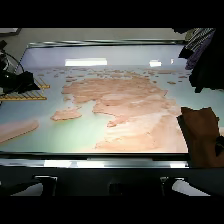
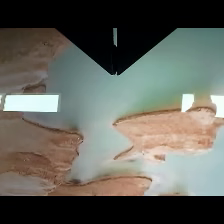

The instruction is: Fold the clothes and pants, and hang the long-sleeved shirts on hangers.

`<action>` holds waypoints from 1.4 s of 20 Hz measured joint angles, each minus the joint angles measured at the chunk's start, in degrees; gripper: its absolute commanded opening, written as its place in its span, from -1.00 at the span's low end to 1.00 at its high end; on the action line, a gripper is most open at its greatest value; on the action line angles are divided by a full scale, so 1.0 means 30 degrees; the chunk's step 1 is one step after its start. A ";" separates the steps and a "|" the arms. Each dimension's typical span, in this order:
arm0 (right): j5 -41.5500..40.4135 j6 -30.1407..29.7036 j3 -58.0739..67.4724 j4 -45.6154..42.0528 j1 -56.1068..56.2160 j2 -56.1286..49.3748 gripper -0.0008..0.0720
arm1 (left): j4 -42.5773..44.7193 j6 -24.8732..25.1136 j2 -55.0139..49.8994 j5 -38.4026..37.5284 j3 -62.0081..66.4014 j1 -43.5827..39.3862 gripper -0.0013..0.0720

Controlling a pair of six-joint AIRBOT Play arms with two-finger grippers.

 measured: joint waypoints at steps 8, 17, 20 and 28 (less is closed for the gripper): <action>-0.6557 -0.3891 0.1960 0.9333 0.1071 0.2790 -0.89 | 0.0007 0.0233 -0.0262 0.0627 -0.0087 -0.0036 -0.92; -1.0338 -0.8153 0.2900 1.3784 1.5030 0.2667 -0.89 | 0.0765 0.2251 0.2375 0.3708 -0.6302 -0.1778 -0.92; -1.0593 -0.8021 0.2936 1.3158 1.7784 0.2448 -0.89 | 0.0984 0.2433 0.3417 0.4313 -0.8327 -0.1967 -0.92; -0.8830 -0.7934 0.2943 1.2400 1.9300 0.2353 -0.88 | 0.1137 0.2506 0.4000 0.4320 -0.9537 -0.2084 -0.92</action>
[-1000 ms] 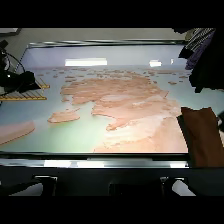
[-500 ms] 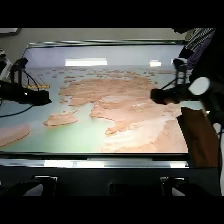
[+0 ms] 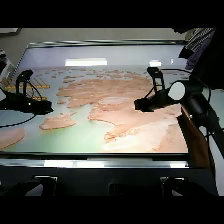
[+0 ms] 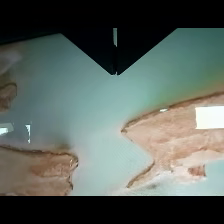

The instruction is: Fold the clothes and pants, and hang the long-sleeved shirts on hangers.

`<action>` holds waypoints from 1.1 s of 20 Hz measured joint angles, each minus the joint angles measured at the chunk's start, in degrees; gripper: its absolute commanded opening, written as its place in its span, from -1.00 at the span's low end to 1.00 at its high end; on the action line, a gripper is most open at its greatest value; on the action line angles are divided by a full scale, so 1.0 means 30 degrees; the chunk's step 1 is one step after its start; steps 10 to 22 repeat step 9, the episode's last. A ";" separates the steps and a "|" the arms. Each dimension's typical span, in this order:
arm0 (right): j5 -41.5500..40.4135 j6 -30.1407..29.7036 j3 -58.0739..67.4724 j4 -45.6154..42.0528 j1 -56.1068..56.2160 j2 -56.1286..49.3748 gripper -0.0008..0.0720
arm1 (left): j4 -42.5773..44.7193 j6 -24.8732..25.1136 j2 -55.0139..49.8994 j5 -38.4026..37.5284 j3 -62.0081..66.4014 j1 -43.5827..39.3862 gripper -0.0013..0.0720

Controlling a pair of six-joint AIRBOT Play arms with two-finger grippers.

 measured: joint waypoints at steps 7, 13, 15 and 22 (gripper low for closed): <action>0.0721 0.0000 0.0000 -0.0131 0.0095 0.0000 -0.88 | 0.0007 0.0000 0.0029 -0.0022 -0.0087 -0.0007 -0.92; 0.0801 0.0000 0.0000 -0.0131 0.0095 0.0000 -0.88 | 0.0007 0.0000 0.0029 -0.0022 -0.0087 -0.0007 -0.92; 0.0801 0.0000 0.0000 -0.0131 0.0095 0.0000 -0.88 | 0.0007 0.0000 0.0029 -0.0022 -0.0087 -0.0007 -0.92; 0.0801 0.0000 0.0000 -0.0131 0.0095 0.0000 -0.88 | 0.0007 0.0000 0.0029 -0.0022 -0.0087 -0.0007 -0.92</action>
